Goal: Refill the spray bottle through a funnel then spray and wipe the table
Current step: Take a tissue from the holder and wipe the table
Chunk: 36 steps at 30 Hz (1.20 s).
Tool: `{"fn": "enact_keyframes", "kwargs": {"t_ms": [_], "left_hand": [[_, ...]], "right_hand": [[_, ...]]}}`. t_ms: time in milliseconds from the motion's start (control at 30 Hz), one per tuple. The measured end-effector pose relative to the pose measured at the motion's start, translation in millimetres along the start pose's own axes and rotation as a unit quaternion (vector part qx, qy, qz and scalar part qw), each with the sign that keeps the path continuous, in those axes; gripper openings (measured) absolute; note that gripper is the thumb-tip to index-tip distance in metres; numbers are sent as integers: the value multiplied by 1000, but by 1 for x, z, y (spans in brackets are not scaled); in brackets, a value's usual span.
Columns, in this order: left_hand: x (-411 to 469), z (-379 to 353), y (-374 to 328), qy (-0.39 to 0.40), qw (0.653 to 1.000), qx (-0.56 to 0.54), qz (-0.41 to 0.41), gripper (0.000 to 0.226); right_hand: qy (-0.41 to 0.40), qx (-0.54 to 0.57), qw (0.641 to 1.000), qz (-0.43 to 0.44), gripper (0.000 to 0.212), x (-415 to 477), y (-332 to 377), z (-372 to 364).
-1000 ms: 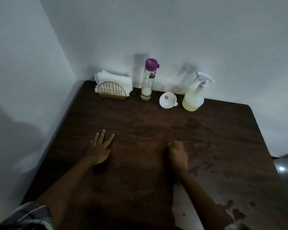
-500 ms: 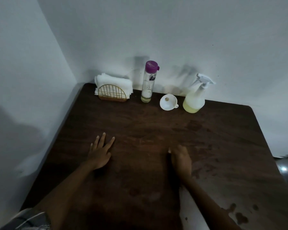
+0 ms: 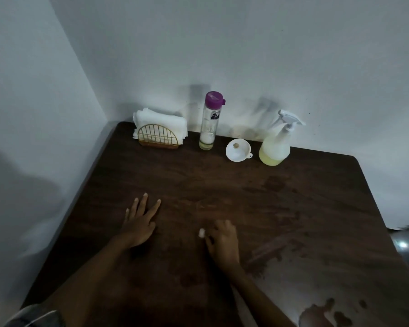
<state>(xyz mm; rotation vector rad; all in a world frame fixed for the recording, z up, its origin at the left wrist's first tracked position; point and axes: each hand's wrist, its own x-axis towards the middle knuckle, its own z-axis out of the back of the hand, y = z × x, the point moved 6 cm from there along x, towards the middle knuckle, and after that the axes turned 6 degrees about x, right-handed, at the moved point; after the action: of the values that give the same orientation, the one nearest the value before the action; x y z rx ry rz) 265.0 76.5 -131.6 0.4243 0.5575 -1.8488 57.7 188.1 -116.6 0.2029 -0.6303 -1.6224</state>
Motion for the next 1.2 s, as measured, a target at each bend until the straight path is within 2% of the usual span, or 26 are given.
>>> {"fn": "enact_keyframes", "kwargs": {"t_ms": [67,133,200,233,333,400,467,533,633,700,833,900,967,1033,1067,1133,1167,1200], "left_hand": [[0,0,1,5,1000,0,1,67],[1,0,0,12,1000,3,-5,67],[1,0,1,13,1000,3,-5,68],[2,0,1,12,1000,3,-4,68],[3,-1,2,10,1000,4,-2,69],[3,0,1,9,1000,5,-2,69],[3,-1,1,13,1000,6,0,70],[3,-1,2,12,1000,7,-2,71],[3,-1,2,10,1000,3,-1,70],[3,-1,2,11,1000,7,1,70],[4,-1,2,16,1000,0,-3,70],[5,-2,2,22,1000,-2,-3,70],[7,-2,3,23,1000,-1,-1,70],[7,-3,3,25,1000,0,1,70],[8,-4,4,27,1000,0,2,70],[8,-4,5,23,1000,4,4,71],[8,-4,4,20,1000,6,4,71],[8,-4,4,17,1000,7,3,71]], "right_hand": [[-66,-31,994,-84,26,18,-48,22],[-122,-61,973,-186,21,36,-94,51],[-140,-65,956,-251,16,47,-106,62],[-143,-67,954,-255,15,50,-98,58],[-122,-48,981,-147,22,44,-27,22],[-61,-21,997,-30,24,29,39,-8],[16,-26,997,68,19,16,86,-30],[29,-44,995,87,17,23,87,-36],[-60,-67,996,-16,23,59,33,-8],[-110,-110,982,-105,26,70,-26,22],[-150,-112,924,-334,19,44,-125,82],[-154,-112,907,-377,19,34,-125,86],[-135,-135,932,-308,9,37,-94,67],[-39,-86,977,-192,9,33,-37,23],[13,-52,988,-146,10,26,-4,0],[89,-45,994,-36,8,15,43,-28],[105,-76,991,26,9,10,47,-31],[82,-89,990,72,12,7,49,-24]]}}
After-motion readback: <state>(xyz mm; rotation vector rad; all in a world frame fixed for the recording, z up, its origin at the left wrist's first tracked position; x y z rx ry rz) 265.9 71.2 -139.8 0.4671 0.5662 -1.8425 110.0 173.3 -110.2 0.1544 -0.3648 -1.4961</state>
